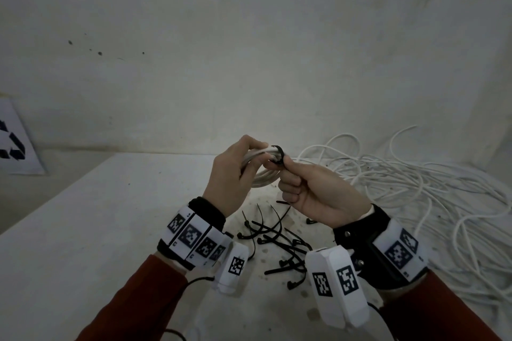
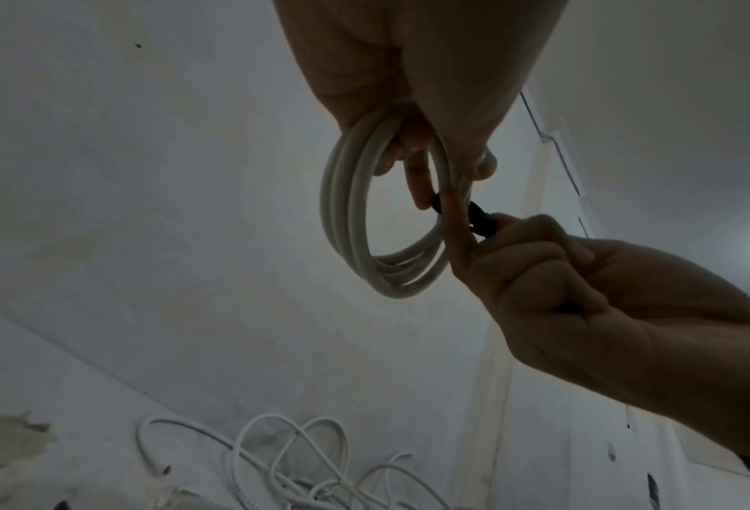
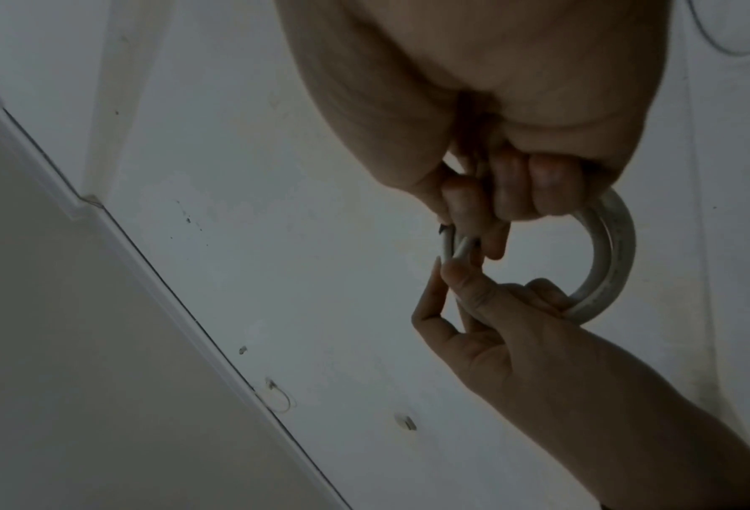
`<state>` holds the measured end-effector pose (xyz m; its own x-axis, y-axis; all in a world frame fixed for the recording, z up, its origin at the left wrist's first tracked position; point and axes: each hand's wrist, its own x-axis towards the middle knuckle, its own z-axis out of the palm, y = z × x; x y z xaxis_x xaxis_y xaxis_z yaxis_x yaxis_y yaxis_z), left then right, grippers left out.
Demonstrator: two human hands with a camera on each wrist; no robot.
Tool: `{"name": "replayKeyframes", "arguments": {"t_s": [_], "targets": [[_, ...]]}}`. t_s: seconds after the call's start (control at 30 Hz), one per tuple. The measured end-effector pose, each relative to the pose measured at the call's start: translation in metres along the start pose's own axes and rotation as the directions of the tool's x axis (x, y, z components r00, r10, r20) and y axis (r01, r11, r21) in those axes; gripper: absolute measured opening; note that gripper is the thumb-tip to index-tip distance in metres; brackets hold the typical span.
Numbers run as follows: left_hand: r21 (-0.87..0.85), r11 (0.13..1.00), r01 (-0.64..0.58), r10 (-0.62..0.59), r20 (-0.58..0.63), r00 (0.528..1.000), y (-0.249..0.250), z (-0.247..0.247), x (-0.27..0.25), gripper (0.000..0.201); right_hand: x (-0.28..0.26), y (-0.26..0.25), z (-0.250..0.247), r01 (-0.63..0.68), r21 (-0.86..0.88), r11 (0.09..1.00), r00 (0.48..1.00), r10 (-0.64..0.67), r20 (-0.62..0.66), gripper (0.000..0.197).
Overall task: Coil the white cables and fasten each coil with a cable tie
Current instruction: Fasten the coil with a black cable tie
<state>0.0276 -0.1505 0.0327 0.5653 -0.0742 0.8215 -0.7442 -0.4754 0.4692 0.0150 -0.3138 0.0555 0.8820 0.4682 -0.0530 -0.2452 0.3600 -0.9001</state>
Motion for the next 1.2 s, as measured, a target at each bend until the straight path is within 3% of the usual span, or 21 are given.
{"name": "replayKeyframes", "arguments": {"t_s": [0.23, 0.43, 0.77, 0.9, 1.03, 1.17, 1.2], "targets": [[0.037, 0.999, -0.020, 0.013, 0.180, 0.984, -0.001, -0.003, 0.000, 0.038, -0.002, 0.002, -0.001, 0.021, 0.062, 0.998, 0.992, -0.012, -0.129, 0.031], [0.166, 0.963, -0.214, 0.159, 0.296, 0.942, -0.004, -0.010, 0.005, 0.034, -0.005, 0.007, 0.002, 0.018, 0.056, 0.998, 0.978, -0.006, -0.210, 0.031], [0.264, 0.914, -0.308, 0.222, 0.308, 0.925, -0.005, -0.016, 0.006, 0.031, -0.003, 0.012, 0.006, 0.054, 0.020, 0.998, 0.969, -0.048, -0.241, 0.035], [0.112, 0.984, -0.139, 0.102, 0.289, 0.952, -0.009, -0.015, 0.005, 0.028, 0.002, 0.007, 0.010, 0.021, -0.130, 0.991, 0.970, -0.052, -0.238, 0.037], [0.057, 0.998, 0.026, -0.037, 0.198, 0.980, -0.010, -0.020, 0.009, 0.021, 0.011, 0.001, 0.010, 0.036, -0.253, 0.967, 0.952, -0.110, -0.286, 0.031], [-0.077, 0.967, 0.244, -0.234, 0.123, 0.965, -0.022, -0.025, 0.015, 0.022, 0.029, 0.003, 0.011, 0.042, -0.318, 0.947, 0.935, -0.149, -0.321, 0.004], [-0.115, 0.948, 0.296, -0.282, 0.119, 0.952, -0.026, -0.026, 0.017, 0.022, 0.034, 0.004, 0.013, 0.035, -0.315, 0.949, 0.941, -0.137, -0.308, 0.007]]}}
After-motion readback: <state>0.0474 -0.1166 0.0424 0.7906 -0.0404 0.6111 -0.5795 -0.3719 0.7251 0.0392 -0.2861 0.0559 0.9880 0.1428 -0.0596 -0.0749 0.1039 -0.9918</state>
